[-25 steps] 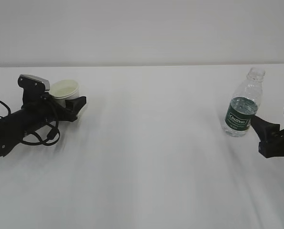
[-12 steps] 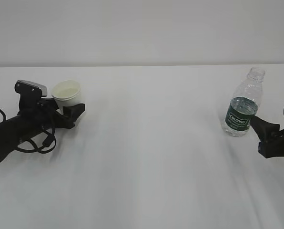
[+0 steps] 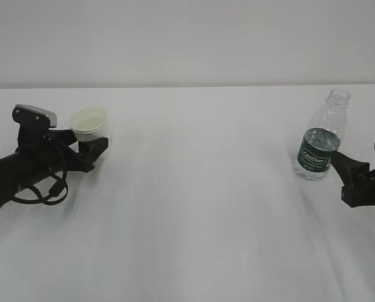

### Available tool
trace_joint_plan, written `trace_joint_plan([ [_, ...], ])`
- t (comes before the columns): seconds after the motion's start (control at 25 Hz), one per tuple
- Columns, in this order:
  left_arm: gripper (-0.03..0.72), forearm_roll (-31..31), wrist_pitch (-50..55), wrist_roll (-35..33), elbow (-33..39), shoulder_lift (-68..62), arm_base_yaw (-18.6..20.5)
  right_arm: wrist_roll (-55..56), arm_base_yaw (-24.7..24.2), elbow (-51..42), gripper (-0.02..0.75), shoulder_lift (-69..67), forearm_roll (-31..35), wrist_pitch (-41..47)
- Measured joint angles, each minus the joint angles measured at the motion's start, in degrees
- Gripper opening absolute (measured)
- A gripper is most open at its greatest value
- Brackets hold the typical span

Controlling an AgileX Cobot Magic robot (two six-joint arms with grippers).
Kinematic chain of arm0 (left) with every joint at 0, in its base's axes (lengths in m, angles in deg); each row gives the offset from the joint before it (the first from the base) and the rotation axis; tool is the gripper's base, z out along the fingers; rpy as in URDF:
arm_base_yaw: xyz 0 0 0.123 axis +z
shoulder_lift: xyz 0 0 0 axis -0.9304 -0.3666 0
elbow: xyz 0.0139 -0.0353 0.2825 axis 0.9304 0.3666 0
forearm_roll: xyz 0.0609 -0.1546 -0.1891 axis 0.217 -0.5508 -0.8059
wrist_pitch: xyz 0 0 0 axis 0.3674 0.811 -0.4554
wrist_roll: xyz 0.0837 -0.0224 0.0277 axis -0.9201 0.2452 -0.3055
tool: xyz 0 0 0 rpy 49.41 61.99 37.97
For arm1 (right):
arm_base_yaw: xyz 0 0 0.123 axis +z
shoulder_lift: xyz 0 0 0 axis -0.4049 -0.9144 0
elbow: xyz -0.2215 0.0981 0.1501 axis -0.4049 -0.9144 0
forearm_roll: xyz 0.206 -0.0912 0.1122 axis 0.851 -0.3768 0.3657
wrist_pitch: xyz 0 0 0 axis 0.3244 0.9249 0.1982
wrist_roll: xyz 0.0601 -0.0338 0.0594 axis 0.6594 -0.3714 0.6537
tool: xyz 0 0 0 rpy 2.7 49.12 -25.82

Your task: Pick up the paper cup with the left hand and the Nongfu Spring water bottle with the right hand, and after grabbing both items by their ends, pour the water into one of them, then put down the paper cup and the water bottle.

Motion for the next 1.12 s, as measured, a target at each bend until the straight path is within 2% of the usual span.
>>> trace_joint_plan([
  [0.8,0.580,-2.6,0.4,-2.4,12.2,12.2,0.0,0.9,0.0,0.0,0.589,1.3,-0.2,-0.5],
  [1.12,0.580,-4.1,6.1,-2.6,13.0,21.3,0.0,1.7,0.0,1.1,0.589,9.3,2.1,8.9],
])
